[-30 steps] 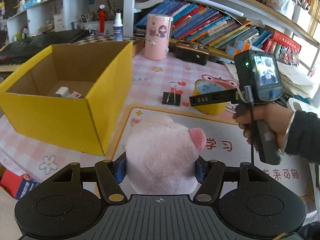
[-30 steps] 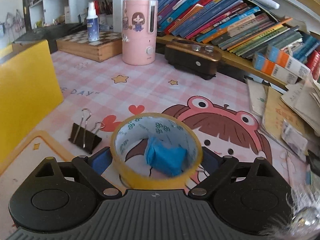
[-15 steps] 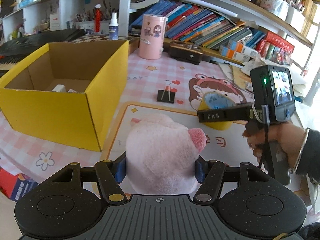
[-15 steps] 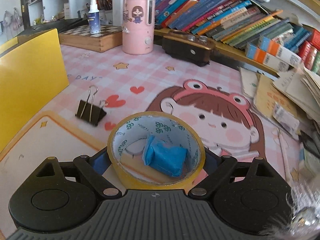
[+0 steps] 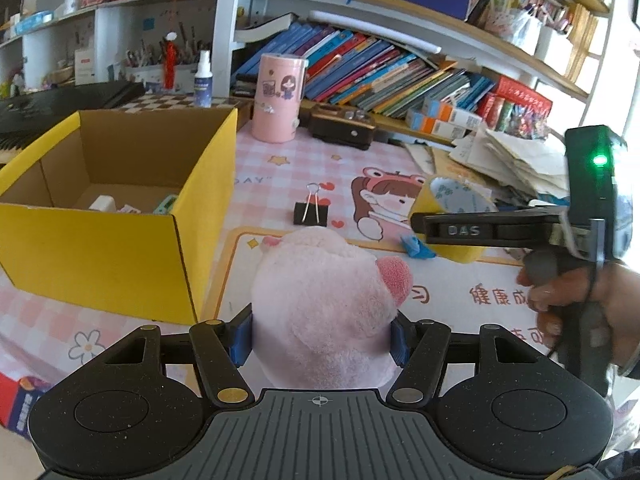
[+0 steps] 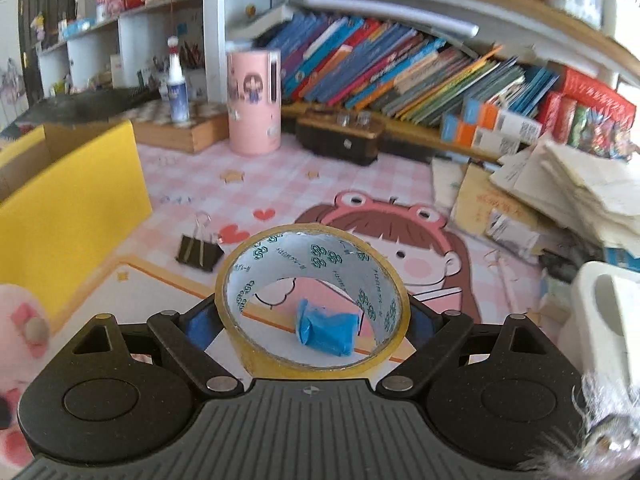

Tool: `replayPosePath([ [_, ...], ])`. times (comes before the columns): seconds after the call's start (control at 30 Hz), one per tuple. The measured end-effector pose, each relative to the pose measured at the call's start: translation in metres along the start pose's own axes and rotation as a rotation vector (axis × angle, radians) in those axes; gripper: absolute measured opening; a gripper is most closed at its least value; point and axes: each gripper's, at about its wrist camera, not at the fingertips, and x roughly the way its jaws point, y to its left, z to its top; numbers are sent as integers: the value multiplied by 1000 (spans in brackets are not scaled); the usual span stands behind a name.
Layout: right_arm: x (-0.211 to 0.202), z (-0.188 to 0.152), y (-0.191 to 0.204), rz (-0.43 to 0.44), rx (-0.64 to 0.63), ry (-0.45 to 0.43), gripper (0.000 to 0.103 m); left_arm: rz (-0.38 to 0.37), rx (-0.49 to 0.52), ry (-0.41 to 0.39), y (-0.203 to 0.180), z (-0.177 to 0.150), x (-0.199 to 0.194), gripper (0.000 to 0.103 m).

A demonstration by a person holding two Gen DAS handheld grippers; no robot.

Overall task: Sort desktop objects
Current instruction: 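Lift the tape roll with the right tool, tipping out the blue item, then carry the plush pig and tape roll with both tools over the yellow box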

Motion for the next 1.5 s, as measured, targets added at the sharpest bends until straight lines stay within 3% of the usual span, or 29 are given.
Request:
replayPosePath([
  [0.23,-53,-7,20,-19,60,-37,89,-60,40,-22,19,-2,-16,64],
  [0.5,-96,-29,71,-20,154,-10,89,-93,75,-37,59,-15,-46,64],
  [0.67,-114,-45,119,-39,155,2,89,-71,57,0,91,-28,-62,64],
  [0.93,-138,-66,186,-60,124,61,89,-57,38,-12,138,-52,-96,64],
  [1.5,-168,-105,280,31,105,152,89,23,-17,9,201,-94,-155,64],
])
